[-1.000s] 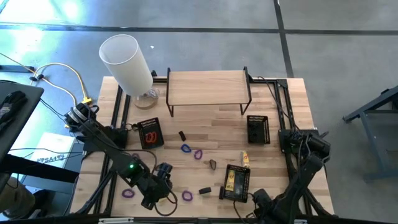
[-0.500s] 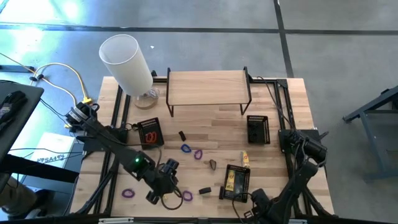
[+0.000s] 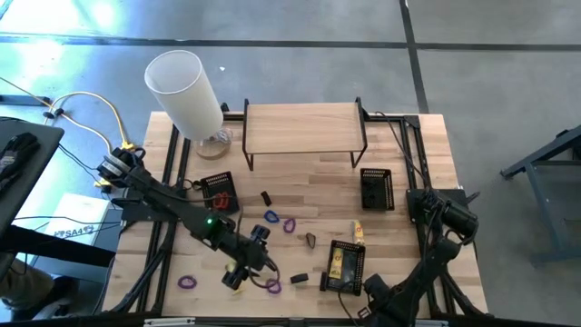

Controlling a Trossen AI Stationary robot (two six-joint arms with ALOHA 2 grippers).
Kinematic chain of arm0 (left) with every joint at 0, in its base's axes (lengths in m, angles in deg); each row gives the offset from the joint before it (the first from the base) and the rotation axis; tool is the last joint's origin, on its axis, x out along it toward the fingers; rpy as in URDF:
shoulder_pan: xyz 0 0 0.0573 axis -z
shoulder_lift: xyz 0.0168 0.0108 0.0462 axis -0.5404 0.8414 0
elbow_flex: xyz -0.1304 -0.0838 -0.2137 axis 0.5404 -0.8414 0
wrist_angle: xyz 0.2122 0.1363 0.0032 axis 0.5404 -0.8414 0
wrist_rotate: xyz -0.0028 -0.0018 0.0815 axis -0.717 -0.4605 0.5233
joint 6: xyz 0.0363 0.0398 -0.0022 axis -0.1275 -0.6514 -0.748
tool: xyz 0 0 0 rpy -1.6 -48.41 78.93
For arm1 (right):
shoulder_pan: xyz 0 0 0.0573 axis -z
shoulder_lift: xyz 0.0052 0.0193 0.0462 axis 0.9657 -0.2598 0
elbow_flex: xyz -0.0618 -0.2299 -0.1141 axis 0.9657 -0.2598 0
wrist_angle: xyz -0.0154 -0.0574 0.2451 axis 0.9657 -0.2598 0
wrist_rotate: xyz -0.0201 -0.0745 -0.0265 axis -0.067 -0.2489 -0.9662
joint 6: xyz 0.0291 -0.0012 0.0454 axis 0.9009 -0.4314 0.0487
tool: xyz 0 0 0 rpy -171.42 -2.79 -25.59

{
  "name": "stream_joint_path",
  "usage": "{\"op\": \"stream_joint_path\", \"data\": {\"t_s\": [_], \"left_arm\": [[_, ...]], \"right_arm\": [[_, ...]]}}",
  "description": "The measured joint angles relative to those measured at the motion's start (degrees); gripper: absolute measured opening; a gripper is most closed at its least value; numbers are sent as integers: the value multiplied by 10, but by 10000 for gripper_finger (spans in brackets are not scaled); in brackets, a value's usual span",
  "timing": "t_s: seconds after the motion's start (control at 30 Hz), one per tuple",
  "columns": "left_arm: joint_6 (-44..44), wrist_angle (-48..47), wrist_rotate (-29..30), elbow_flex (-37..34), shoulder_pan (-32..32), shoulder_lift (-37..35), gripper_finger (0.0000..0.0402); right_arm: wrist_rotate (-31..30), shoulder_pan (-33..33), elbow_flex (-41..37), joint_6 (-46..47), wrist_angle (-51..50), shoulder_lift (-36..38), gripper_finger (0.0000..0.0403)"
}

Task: Pick & Place Office Desk Supplies
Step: Put the bottom blue spiral keychain into the top left bin

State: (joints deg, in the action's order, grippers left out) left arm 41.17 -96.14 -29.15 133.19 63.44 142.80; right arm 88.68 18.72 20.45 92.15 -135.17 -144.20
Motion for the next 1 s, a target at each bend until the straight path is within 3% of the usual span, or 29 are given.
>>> {"op": "stream_joint_path", "data": {"t_s": [0.43,0.53,0.73,1.0], "left_arm": [[4,11,2,0,-4,0,230],[-7,12,2,0,-4,0,230],[-5,11,2,0,-4,0,230],[-4,12,2,0,-3,0,230]], "right_arm": [[30,1,-75,-52,103,6,153],[35,1,-81,-65,109,5,122],[38,2,-86,-101,115,5,17],[59,4,-84,-94,107,24,7]]}}
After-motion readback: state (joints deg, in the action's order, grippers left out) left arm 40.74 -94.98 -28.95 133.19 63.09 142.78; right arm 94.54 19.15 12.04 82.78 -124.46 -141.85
